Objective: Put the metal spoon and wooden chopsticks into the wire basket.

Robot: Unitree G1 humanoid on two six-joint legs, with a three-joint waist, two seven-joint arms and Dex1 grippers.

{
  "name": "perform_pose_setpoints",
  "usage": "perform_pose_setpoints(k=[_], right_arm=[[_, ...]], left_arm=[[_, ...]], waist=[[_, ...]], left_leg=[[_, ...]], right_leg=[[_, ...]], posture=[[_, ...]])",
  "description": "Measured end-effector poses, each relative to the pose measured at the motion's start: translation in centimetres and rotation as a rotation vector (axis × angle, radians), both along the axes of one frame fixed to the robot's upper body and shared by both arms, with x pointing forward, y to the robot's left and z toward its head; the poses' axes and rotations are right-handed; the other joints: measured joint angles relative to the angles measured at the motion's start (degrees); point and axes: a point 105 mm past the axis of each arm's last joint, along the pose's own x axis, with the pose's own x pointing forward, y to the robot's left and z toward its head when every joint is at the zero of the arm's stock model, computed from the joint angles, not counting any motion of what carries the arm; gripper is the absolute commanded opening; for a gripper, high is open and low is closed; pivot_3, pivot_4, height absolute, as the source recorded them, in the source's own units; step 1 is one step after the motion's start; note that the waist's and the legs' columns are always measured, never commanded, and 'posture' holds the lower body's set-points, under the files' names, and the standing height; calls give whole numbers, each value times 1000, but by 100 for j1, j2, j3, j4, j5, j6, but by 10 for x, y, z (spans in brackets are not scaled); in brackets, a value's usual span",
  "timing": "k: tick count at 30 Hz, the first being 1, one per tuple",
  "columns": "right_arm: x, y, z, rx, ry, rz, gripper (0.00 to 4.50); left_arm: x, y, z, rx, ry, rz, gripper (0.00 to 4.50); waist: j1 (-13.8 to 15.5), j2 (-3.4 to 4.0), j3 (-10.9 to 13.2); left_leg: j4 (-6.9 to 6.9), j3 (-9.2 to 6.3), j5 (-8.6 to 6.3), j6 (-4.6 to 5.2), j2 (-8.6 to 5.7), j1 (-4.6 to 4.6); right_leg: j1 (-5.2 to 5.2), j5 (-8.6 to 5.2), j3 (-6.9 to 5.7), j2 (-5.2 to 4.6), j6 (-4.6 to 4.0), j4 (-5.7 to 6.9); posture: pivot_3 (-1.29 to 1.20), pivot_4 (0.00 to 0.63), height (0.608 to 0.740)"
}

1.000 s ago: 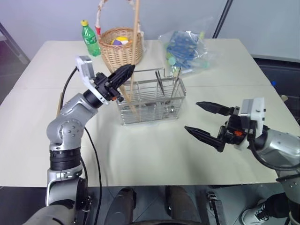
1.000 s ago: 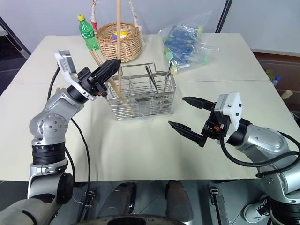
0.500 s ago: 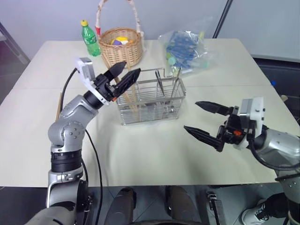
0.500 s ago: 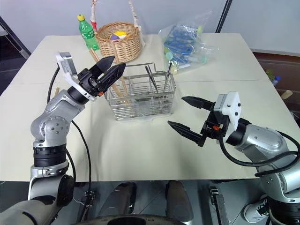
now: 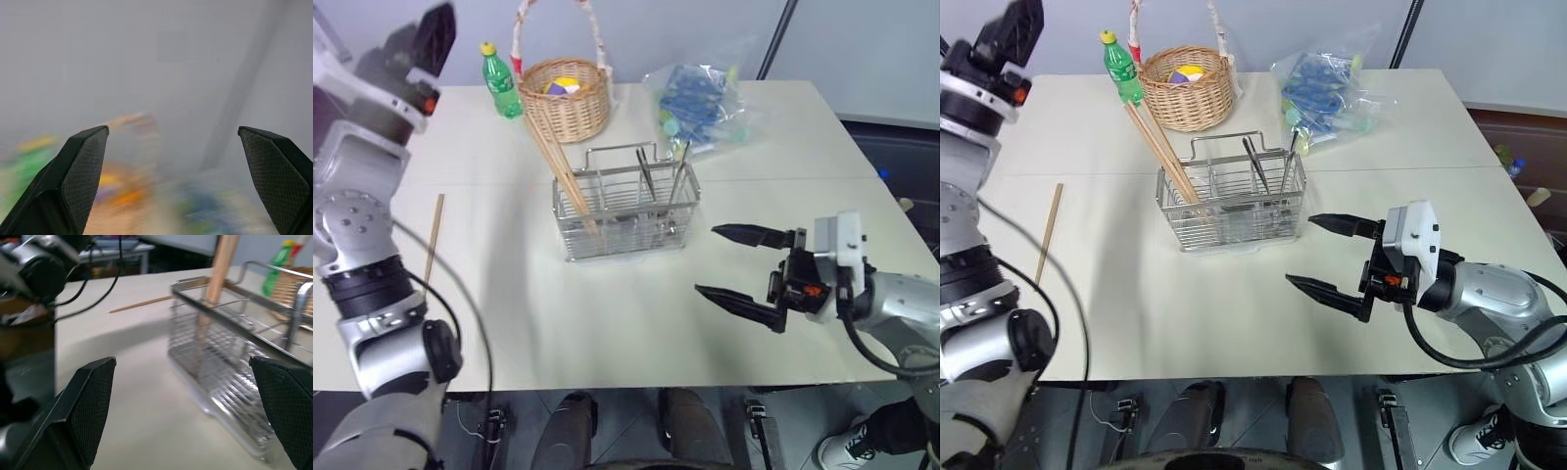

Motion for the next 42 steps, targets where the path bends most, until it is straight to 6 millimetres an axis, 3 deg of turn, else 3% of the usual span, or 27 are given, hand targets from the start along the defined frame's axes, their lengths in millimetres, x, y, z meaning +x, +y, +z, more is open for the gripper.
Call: perform_pose_setpoints(k=[3,6,9,11,22,28,42], right_arm=[[-1,1,2,-9,-14,25,4500],[0,2,4,-10,-22,36,4500],[2,3,3,-10,-12,43,4500],[2,4,1,-10,-5,48,4500],[3,7,-2,7,6,49,4500],[5,7,-1,12,1,28,4500],[10,6,4,22,-19,-6,4500]], left_arm=[[6,35,-58,83,266,222,4455],[-6,65,-112,139,511,404,4455],[-24,81,-147,215,701,509,4455],[-32,81,-158,249,780,521,4455],[-41,75,-162,298,904,450,4455],[-53,73,-184,271,1059,403,4455],[-54,74,-186,308,1069,298,4455]], waist=[[1,-3,1],[-7,-10,4],[-1,-14,3],[21,-17,3],[-16,-21,2],[-2,-22,2],[-1,-17,-1]], left_leg=[[-1,-1,0,0,0,-1],[-3,-4,0,0,1,-4],[-3,-4,0,0,1,-5],[-2,-5,0,0,0,-7],[-5,-5,0,-1,1,-3],[-3,-5,0,-1,1,-4],[-5,-4,0,-1,1,-1]], right_leg=[[-2,0,0,0,0,0],[-8,0,-1,0,0,3],[-8,0,-1,0,0,3],[-8,0,-2,-1,0,3],[-11,0,-2,-1,-1,8],[-10,0,-2,-1,-1,8],[-8,0,-2,-3,-1,7]], posture=[[0,150,740],[0,150,740],[0,150,740],[0,150,740],[0,150,740],[0,150,740],[0,150,740]])
